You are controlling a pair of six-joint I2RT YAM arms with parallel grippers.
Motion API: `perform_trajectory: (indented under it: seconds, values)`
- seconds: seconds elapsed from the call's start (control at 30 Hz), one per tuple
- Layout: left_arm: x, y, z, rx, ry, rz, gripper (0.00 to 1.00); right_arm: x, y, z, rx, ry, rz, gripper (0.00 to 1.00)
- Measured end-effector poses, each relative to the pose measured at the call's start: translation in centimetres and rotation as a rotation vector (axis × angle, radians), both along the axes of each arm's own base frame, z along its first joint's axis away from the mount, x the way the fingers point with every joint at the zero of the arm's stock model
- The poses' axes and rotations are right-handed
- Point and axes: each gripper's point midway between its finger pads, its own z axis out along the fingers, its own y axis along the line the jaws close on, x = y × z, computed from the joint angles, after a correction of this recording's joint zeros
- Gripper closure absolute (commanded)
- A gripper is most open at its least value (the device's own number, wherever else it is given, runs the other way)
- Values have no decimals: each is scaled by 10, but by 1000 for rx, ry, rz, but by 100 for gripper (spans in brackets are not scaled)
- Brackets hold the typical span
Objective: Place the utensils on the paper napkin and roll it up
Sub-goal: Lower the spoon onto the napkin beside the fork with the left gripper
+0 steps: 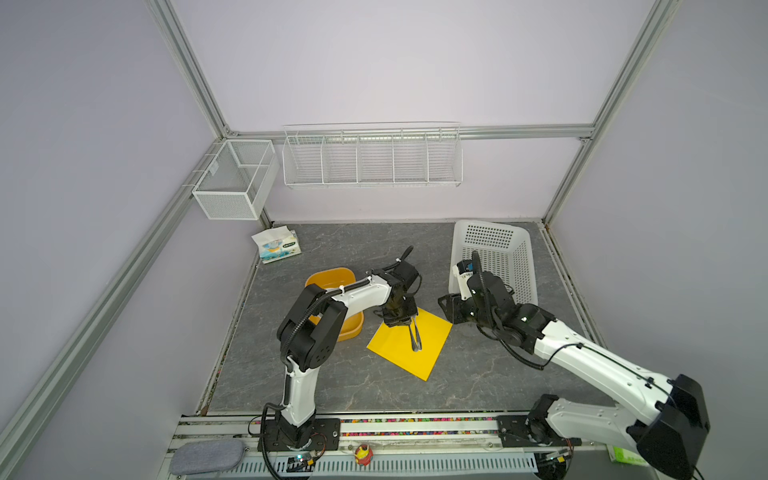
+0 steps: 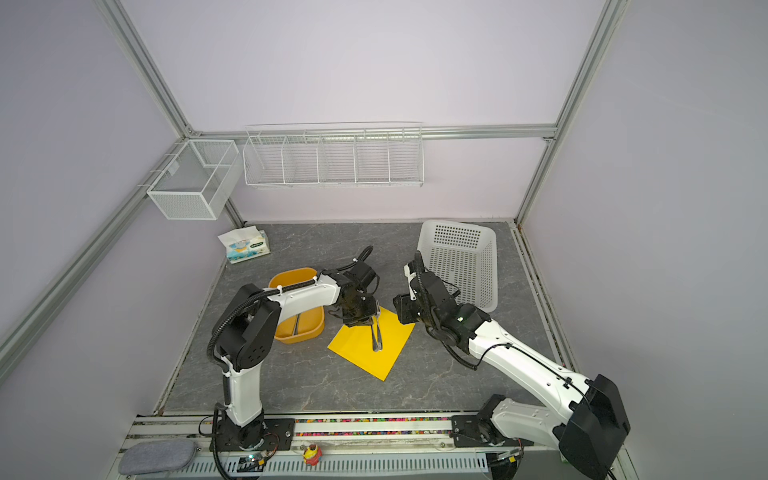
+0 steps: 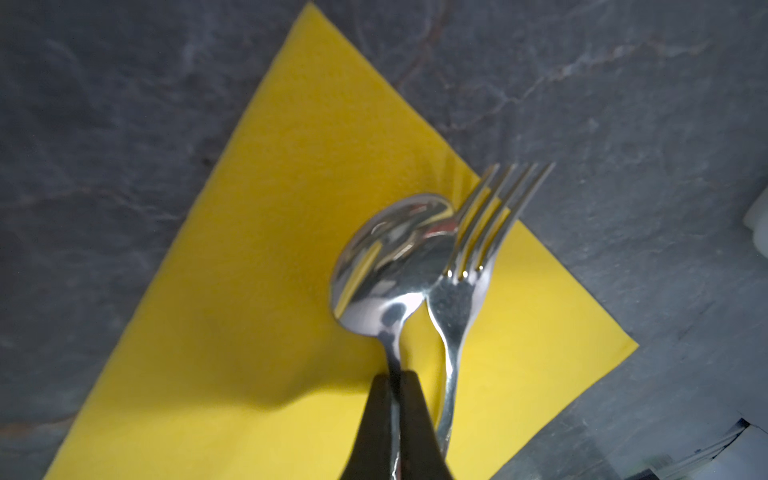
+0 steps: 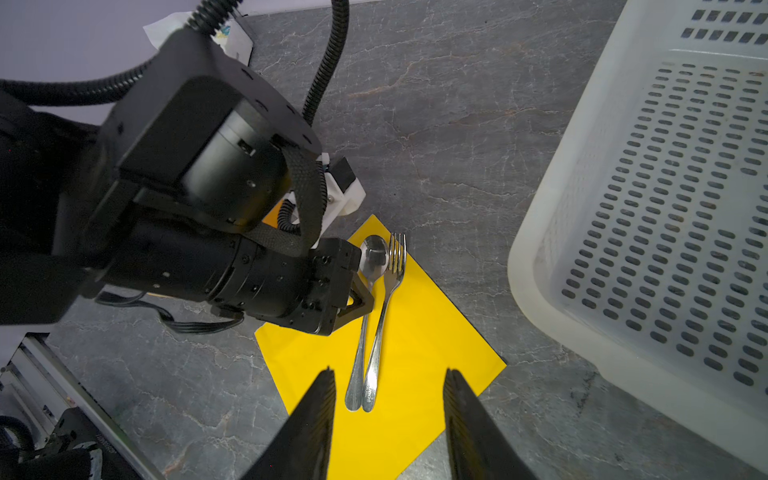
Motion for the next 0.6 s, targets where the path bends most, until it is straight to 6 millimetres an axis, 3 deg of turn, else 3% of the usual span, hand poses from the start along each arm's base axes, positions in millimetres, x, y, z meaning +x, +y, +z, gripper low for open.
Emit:
perform_trajectory:
  seconds: [0.27, 0.37, 0.5, 0.6]
  values:
    - [1, -1, 1, -7, -5, 10, 89, 0, 0, 0, -1, 2, 0, 54]
    - [1, 2, 5, -8, -20, 10, 81, 0, 0, 0, -1, 2, 0, 54]
    - [1, 9, 22, -8, -77, 11, 76, 0, 0, 0, -1, 2, 0, 53]
    - [8, 12, 47, -21, -151, 17, 74, 0, 0, 0, 0, 2, 0, 49]
